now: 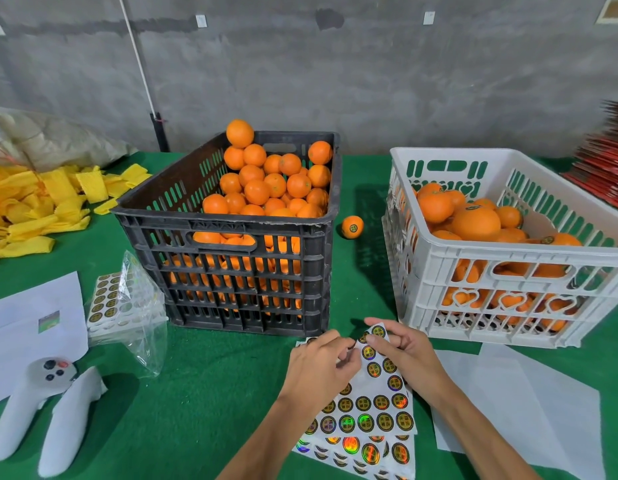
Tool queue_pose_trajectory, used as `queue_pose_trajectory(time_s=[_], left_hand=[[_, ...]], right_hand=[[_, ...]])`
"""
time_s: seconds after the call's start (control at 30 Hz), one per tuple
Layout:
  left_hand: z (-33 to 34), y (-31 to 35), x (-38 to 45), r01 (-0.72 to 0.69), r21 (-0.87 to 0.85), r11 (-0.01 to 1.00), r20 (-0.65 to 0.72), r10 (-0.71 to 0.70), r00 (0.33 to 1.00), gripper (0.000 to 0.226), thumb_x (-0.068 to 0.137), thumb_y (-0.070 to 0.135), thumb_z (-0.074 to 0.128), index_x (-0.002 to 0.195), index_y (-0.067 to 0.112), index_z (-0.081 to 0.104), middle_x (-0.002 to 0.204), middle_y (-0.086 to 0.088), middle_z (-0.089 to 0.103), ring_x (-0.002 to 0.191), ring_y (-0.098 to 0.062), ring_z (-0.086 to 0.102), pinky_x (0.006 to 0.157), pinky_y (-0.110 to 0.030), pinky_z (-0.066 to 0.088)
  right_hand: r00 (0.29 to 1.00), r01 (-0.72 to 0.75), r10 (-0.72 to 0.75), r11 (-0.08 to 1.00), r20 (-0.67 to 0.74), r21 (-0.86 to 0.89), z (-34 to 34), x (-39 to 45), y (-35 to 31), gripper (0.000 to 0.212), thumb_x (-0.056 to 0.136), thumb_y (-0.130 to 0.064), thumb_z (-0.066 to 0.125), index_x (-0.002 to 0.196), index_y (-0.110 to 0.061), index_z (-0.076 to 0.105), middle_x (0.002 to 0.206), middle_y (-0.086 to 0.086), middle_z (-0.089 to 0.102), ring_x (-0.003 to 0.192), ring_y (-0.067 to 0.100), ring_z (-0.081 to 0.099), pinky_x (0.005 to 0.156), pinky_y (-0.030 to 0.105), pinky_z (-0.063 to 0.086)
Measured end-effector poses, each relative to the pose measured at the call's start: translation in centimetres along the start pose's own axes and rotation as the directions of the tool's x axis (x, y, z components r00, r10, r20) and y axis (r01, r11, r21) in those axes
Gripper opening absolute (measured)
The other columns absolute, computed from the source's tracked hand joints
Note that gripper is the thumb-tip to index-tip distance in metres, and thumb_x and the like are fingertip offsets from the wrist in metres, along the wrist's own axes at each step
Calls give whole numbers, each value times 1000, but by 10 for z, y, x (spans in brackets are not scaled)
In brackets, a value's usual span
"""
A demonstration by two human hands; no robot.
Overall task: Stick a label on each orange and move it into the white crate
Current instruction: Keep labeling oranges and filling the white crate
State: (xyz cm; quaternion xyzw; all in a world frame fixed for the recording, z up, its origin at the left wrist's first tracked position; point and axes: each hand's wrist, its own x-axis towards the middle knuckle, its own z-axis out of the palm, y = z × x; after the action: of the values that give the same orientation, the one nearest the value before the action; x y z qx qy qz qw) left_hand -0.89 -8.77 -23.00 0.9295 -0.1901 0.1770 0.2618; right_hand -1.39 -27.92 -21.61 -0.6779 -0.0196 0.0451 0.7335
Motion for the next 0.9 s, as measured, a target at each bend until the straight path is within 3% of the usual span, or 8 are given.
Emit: queue_pose_trajectory(time_s=[0.2,0.37,0.47,0.57,0.67,0.77,0.9], left_hand=[[-3,2,0,-38,16,999,-63,39,997,27,91,33,49,66,29,38,65,10,36,53,-12,32,51,-28,50],[-2,1,-1,6,-13,1000,-72,-7,997,26,86,30,52,64,27,38,62,8,37,53,-14,34,52,-27,50],[-1,0,0,24,-63,998,-72,-28,997,26,82,28,54,63,26,37,61,6,38,54,-16,37,51,-23,41],[0,-2,0,23,-106,994,-65,-30,997,28,81,26,57,63,26,36,60,8,36,56,-15,40,53,-19,34],[3,-6,0,65,-141,988,-57,-74,996,25,83,32,54,63,24,42,59,9,39,55,-14,41,54,-21,34],[5,-11,-1,133,-213,968,-41,-144,989,28,83,39,46,72,23,67,67,10,60,60,-14,55,56,-27,46],[0,-7,-1,78,-188,979,-12,-82,997,19,86,46,54,90,34,68,79,14,56,61,-8,52,60,-20,42]], right_hand=[[1000,28,-28,999,2,-46,2,0,3,28,98,-20,67,126,-25,70,95,21,77,87,39,76,73,37,62],[998,62,-61,993,17,-98,2,0,4,28,98,-24,68,125,-34,70,91,23,76,85,39,75,77,43,60],[997,70,-68,992,23,-107,1,0,4,29,98,-27,68,125,-36,69,90,20,77,82,34,75,74,37,61],[997,75,-72,991,31,-113,1,0,5,30,98,-29,69,127,-35,68,91,21,77,83,38,74,77,43,59],[997,81,-77,988,32,-130,1,1,6,30,97,-31,69,126,-37,68,91,20,77,86,37,74,80,44,59],[997,76,-72,989,33,-126,2,0,5,28,98,-30,68,125,-38,68,94,14,79,87,33,77,74,35,62],[999,51,-50,993,20,-103,1,0,5,31,97,-28,68,128,-31,68,96,15,79,87,35,77,73,37,63]])
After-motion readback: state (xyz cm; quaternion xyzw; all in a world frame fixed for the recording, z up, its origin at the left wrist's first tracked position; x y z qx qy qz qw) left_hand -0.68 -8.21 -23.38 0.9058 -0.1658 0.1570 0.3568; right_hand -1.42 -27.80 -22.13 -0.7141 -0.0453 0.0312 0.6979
